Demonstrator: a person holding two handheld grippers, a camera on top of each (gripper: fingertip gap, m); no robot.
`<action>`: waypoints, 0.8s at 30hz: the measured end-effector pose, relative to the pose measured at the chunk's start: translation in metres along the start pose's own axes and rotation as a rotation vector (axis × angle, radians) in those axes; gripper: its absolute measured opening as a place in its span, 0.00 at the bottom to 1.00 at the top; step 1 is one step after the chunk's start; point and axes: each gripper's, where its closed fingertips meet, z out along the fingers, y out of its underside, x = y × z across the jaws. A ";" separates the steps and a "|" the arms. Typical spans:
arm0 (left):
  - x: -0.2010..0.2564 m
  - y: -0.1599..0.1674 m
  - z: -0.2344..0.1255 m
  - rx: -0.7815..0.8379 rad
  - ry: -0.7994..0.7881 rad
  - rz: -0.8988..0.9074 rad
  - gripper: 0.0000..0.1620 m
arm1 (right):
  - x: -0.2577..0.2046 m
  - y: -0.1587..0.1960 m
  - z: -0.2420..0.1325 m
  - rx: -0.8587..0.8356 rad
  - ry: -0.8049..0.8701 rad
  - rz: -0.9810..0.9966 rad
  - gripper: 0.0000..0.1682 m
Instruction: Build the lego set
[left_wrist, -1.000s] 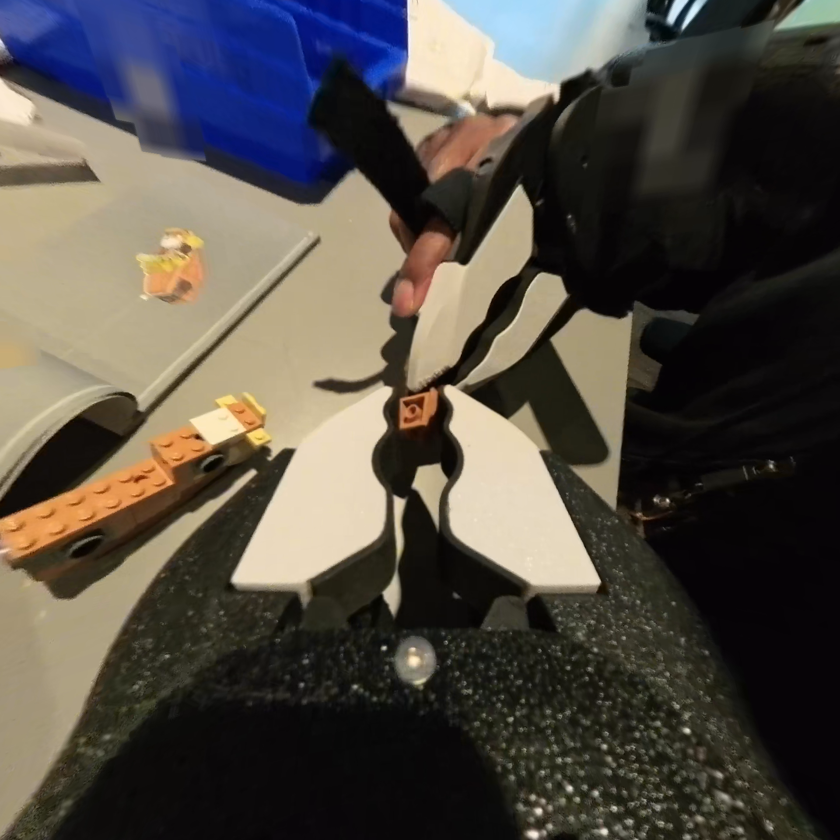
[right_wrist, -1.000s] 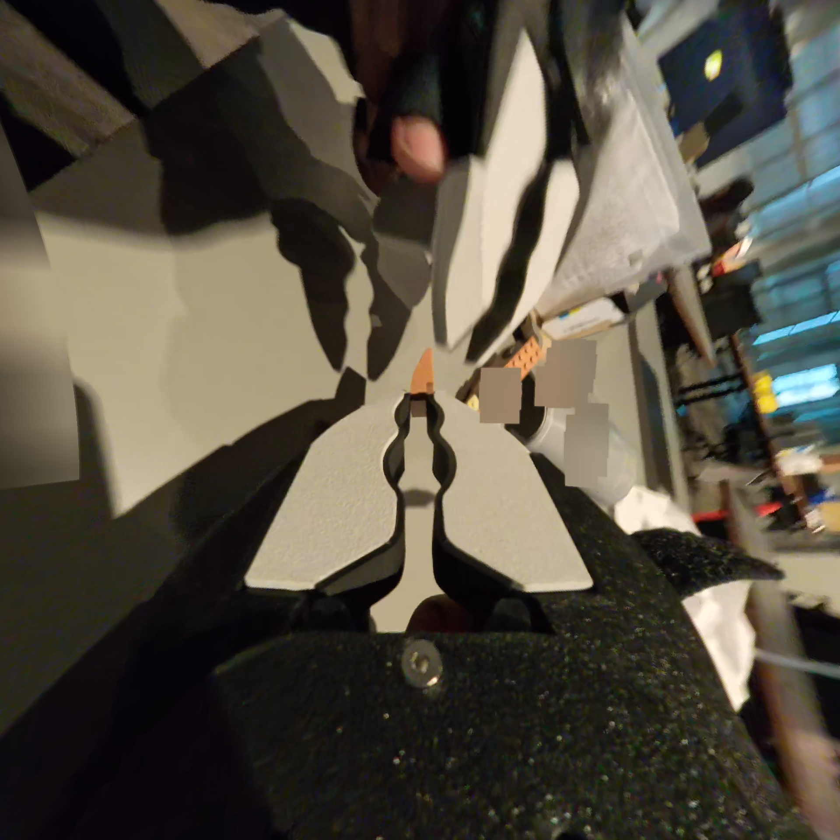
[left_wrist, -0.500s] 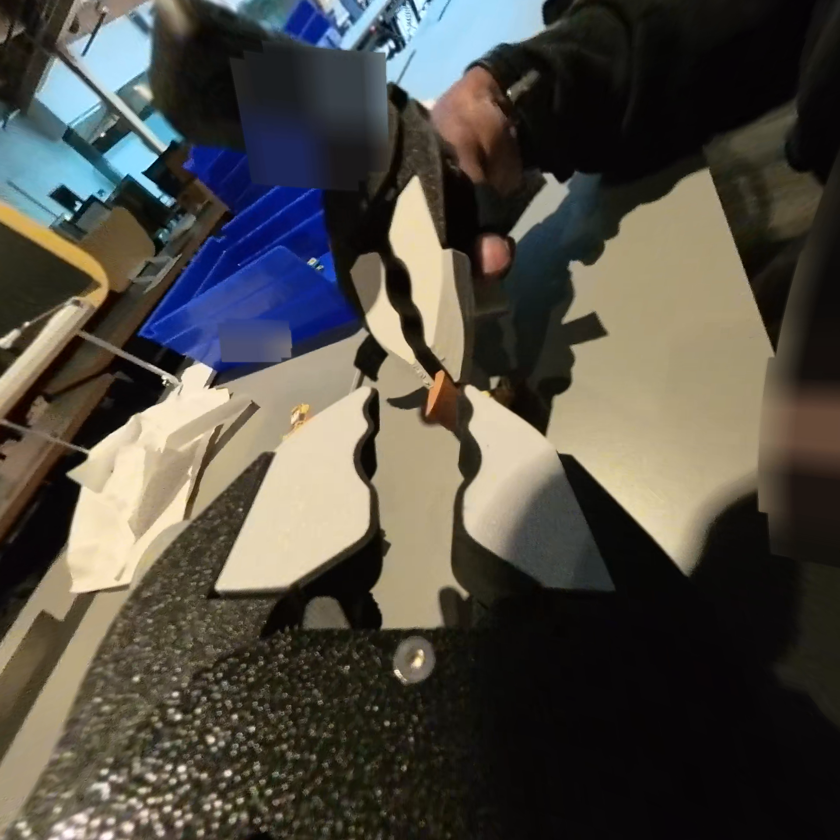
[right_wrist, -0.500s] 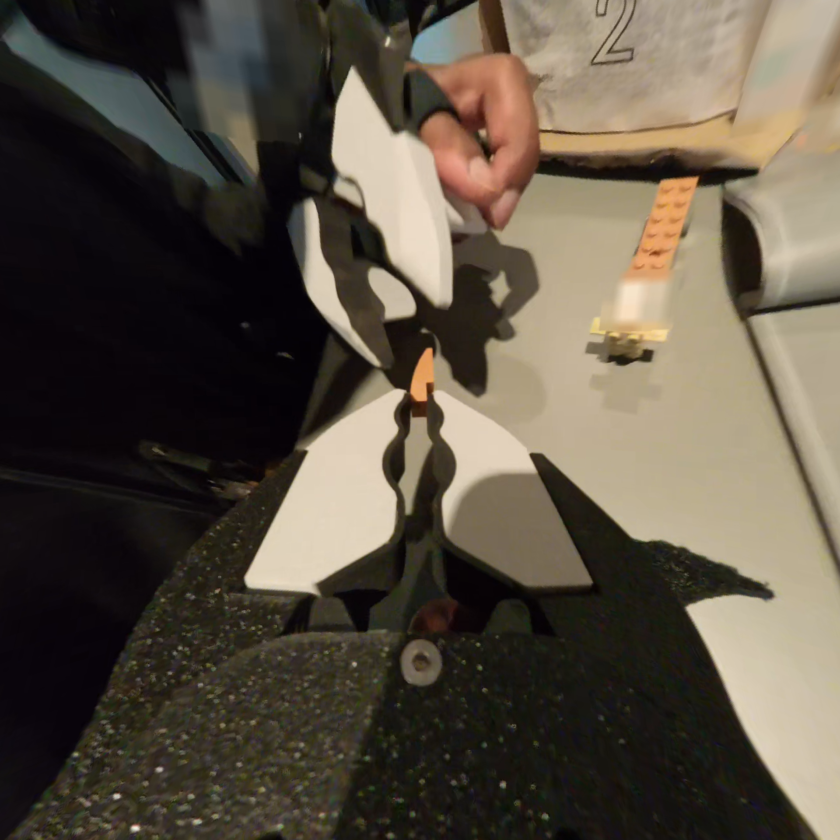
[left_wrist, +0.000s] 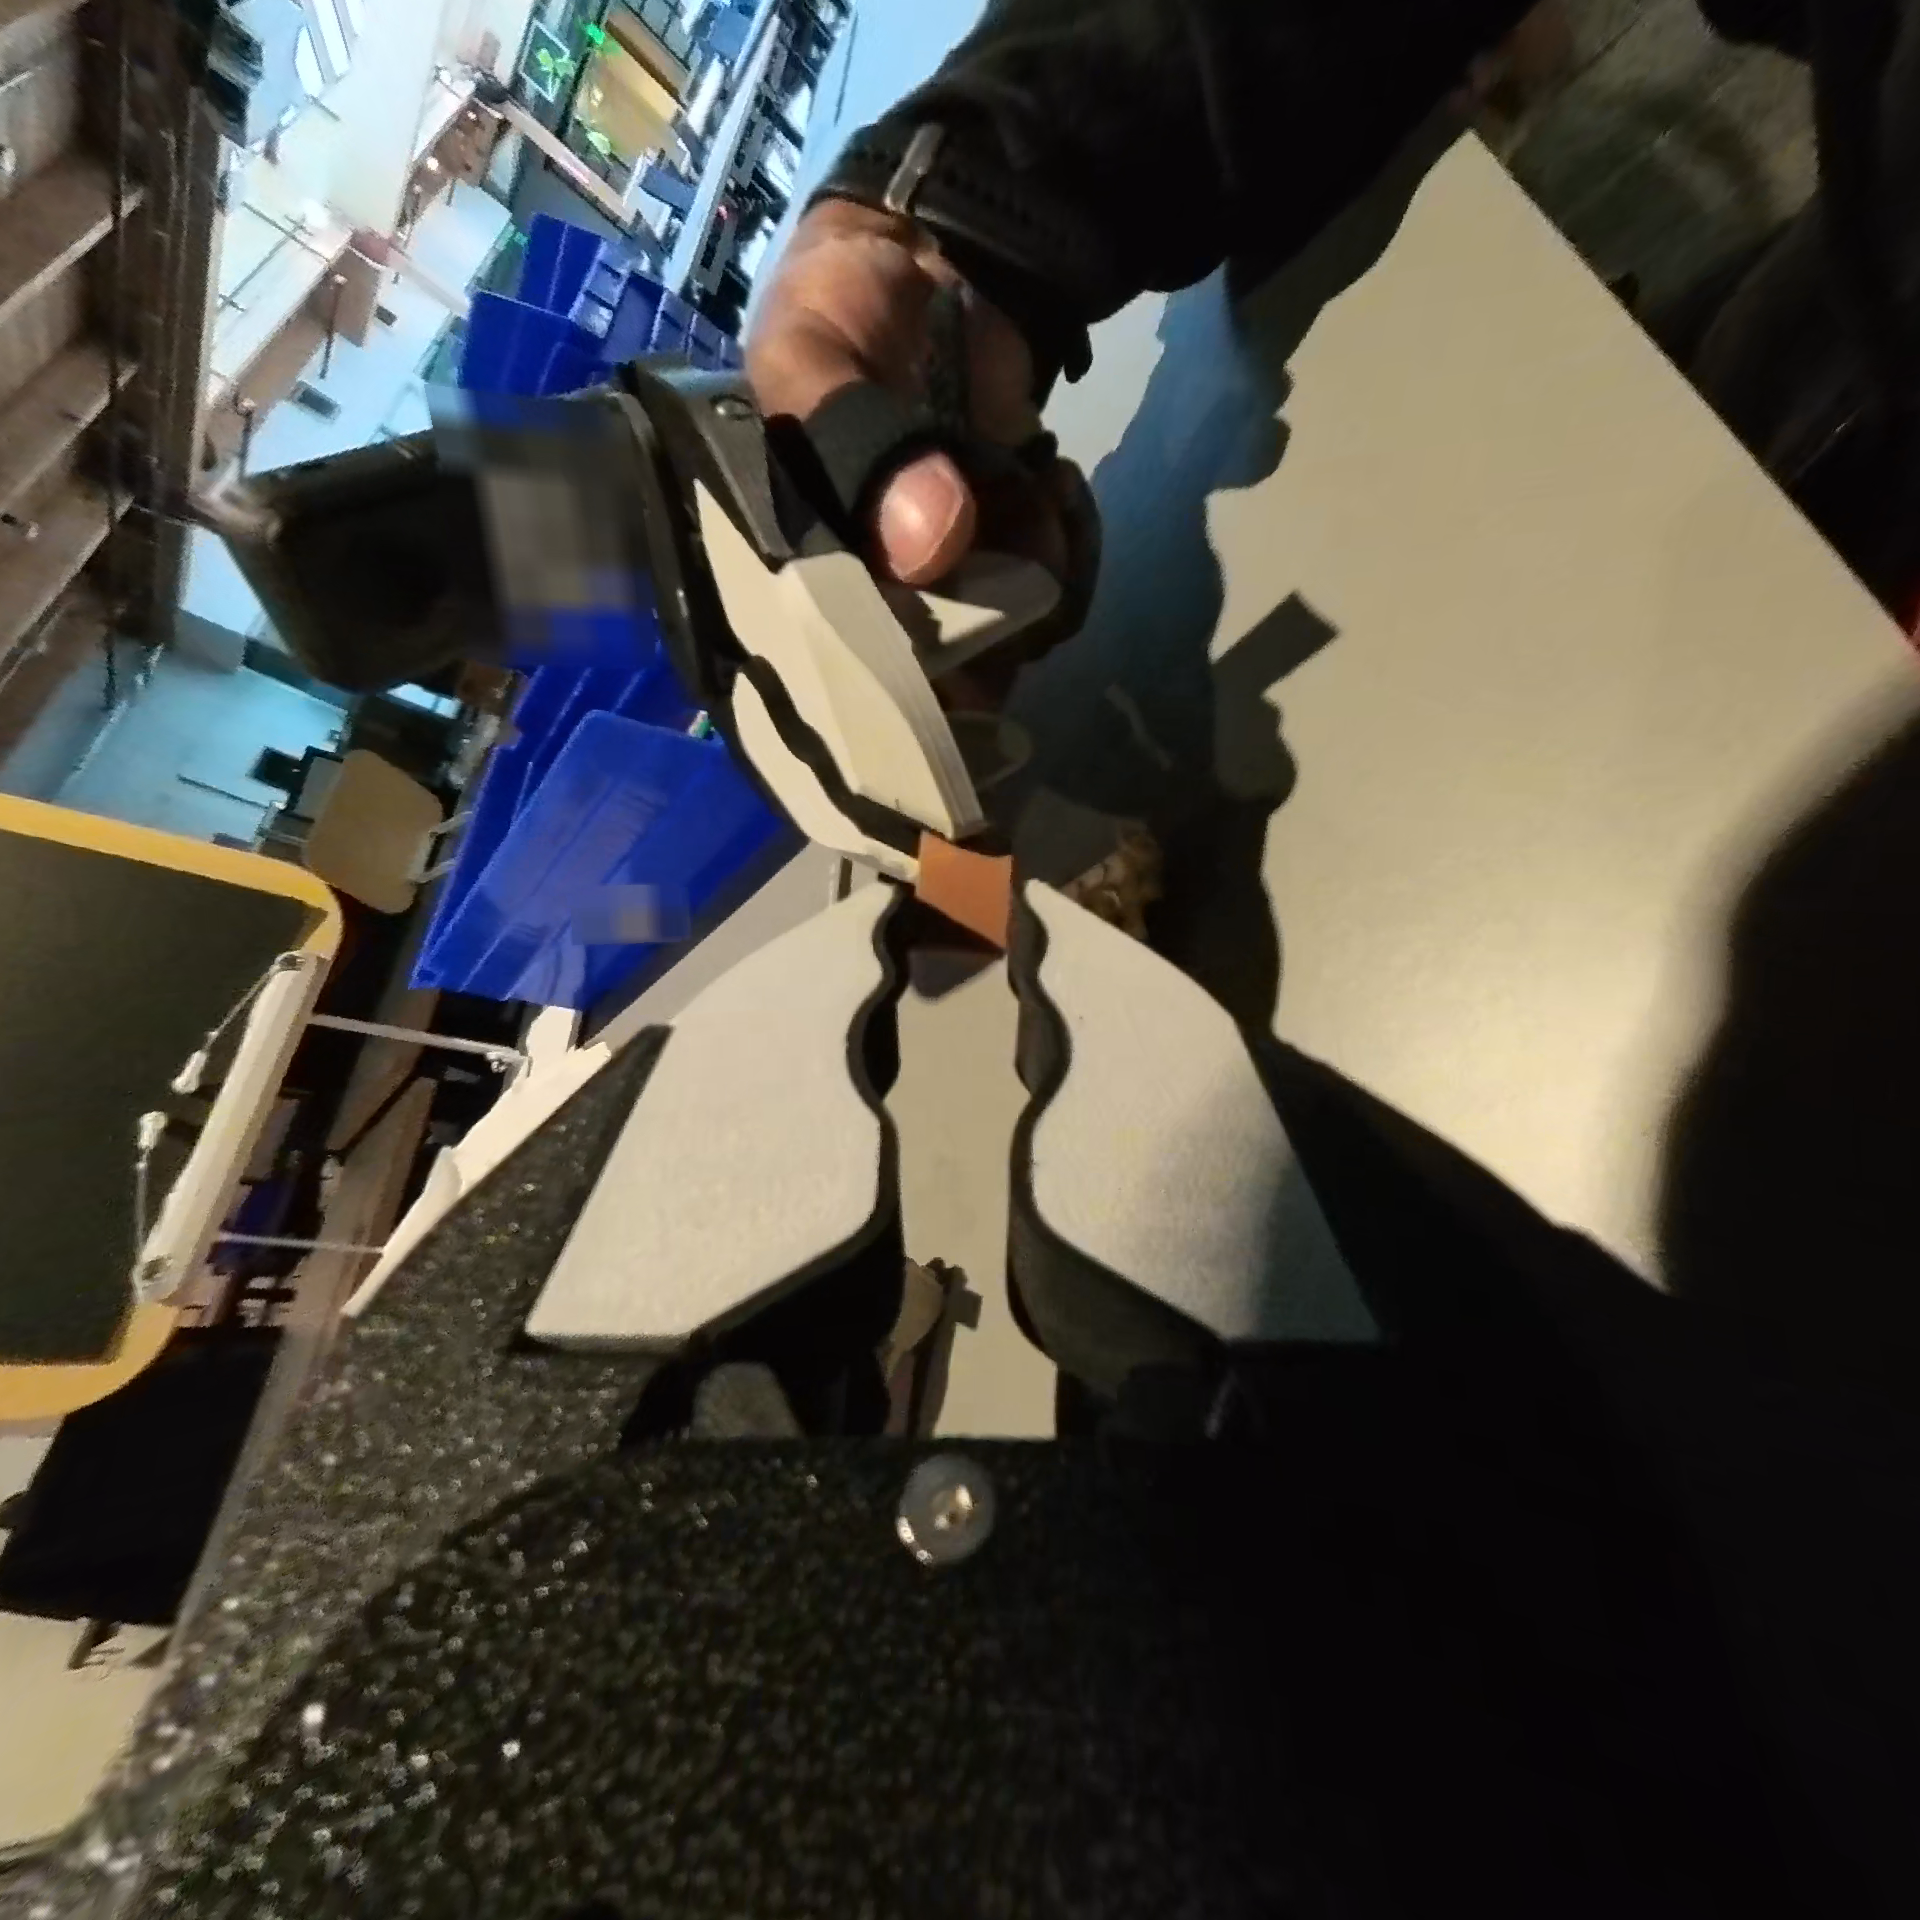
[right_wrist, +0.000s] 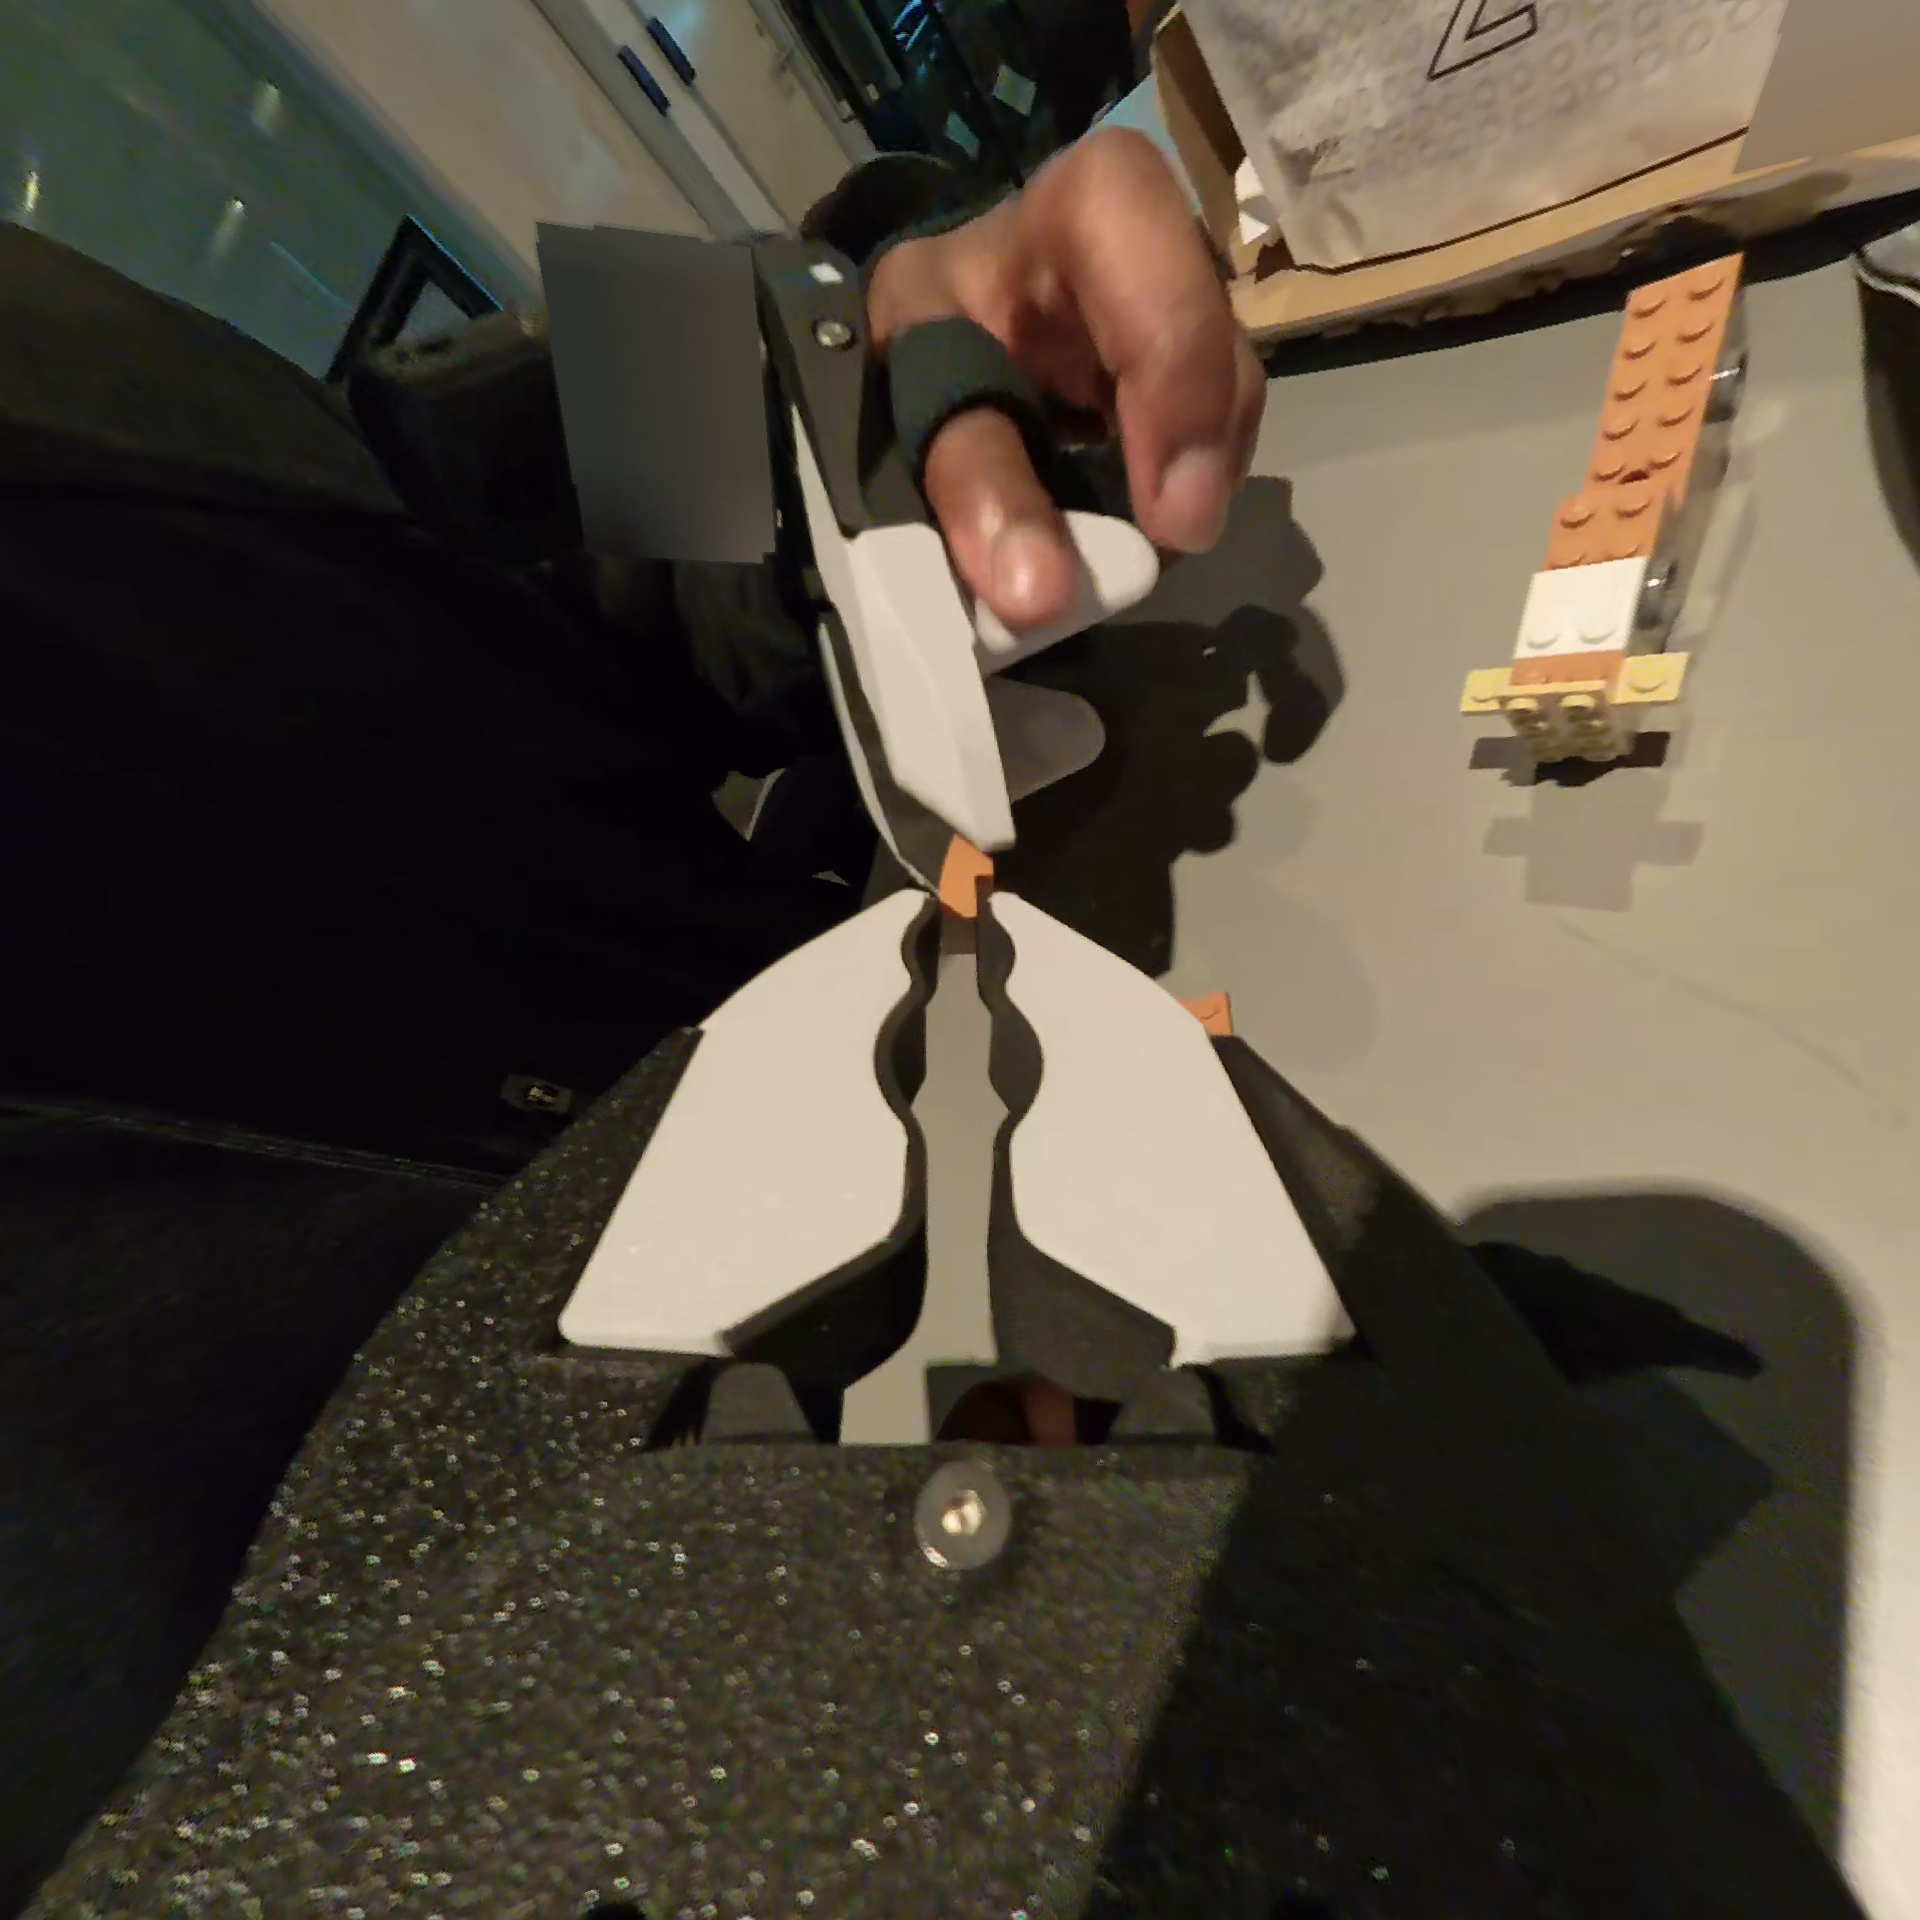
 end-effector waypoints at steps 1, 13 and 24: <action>0.000 0.001 0.001 -0.004 -0.005 0.011 0.10 | 0.001 0.000 0.000 -0.001 0.002 0.001 0.04; 0.022 0.034 0.006 -0.201 0.120 -0.380 0.10 | 0.051 0.032 -0.040 -0.174 0.338 -0.251 0.32; 0.033 0.042 0.011 -0.260 0.231 -0.692 0.10 | 0.051 0.061 -0.017 -0.359 0.424 -0.446 0.40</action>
